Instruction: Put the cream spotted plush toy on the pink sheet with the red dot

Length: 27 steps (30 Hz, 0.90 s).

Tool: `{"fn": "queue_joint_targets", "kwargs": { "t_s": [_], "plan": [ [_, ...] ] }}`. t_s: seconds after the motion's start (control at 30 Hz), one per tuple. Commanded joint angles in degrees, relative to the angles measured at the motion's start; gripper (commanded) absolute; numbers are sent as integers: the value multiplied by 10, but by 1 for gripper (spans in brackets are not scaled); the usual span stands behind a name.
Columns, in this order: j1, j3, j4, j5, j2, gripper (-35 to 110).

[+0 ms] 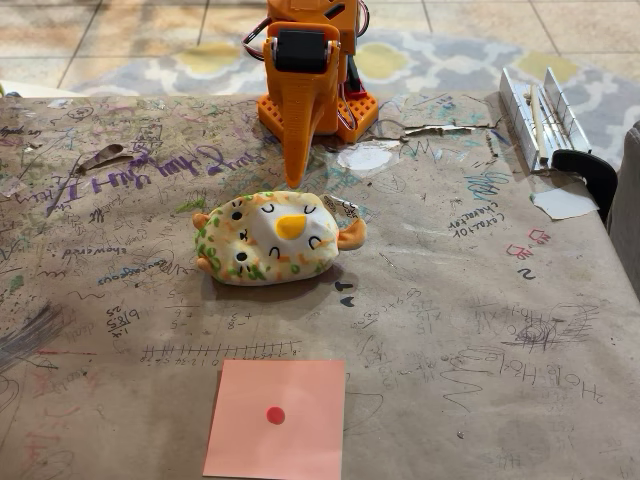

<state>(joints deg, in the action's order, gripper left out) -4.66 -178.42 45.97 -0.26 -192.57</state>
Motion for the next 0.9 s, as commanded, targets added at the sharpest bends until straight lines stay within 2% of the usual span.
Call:
{"fn": "queue_joint_targets", "kwargs": {
  "t_s": [0.0,0.27,0.8,0.87],
  "plan": [
    [-11,4,9,8,-10,0],
    [-21,4,9,25,-10,0],
    [-11,4,9,11,-10,0],
    [-4,4,7,-15,-9,0]
  ]
}}
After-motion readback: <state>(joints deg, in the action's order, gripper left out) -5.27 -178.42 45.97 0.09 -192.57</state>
